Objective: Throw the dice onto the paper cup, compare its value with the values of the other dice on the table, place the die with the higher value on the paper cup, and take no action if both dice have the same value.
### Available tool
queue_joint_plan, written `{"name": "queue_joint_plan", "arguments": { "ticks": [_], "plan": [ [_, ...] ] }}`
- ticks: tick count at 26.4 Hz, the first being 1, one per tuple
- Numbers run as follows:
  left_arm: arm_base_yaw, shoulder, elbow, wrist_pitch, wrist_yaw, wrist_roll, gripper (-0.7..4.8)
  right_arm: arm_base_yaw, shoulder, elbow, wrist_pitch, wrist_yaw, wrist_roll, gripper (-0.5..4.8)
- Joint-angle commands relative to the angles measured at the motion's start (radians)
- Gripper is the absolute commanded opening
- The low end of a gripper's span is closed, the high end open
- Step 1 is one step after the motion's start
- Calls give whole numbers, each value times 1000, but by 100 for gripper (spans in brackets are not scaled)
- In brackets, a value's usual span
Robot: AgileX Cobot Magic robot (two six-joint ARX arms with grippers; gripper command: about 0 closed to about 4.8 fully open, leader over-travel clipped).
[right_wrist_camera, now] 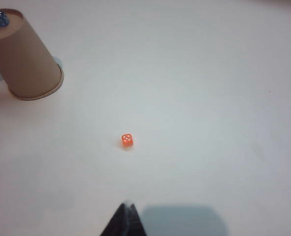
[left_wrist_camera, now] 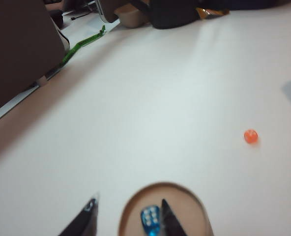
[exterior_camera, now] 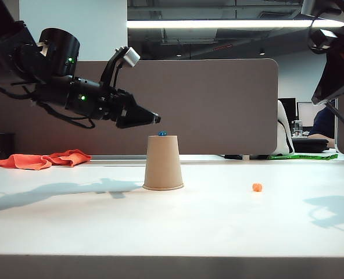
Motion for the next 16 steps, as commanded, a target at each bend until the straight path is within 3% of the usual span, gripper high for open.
{"name": "queue_joint_plan", "arguments": {
  "ticks": [1,10,16],
  "plan": [
    [-5,7,27,-6,10,-71,162,1,-2,5,11,-5,-3,-6],
    [-6,11,42,-122,1,-83,184,1,-2,5,11,-5,-3,-6],
    [-7,12,43,-129,-18,-80,184,1,-2,5,11,-5,-2,-6]
  ]
}}
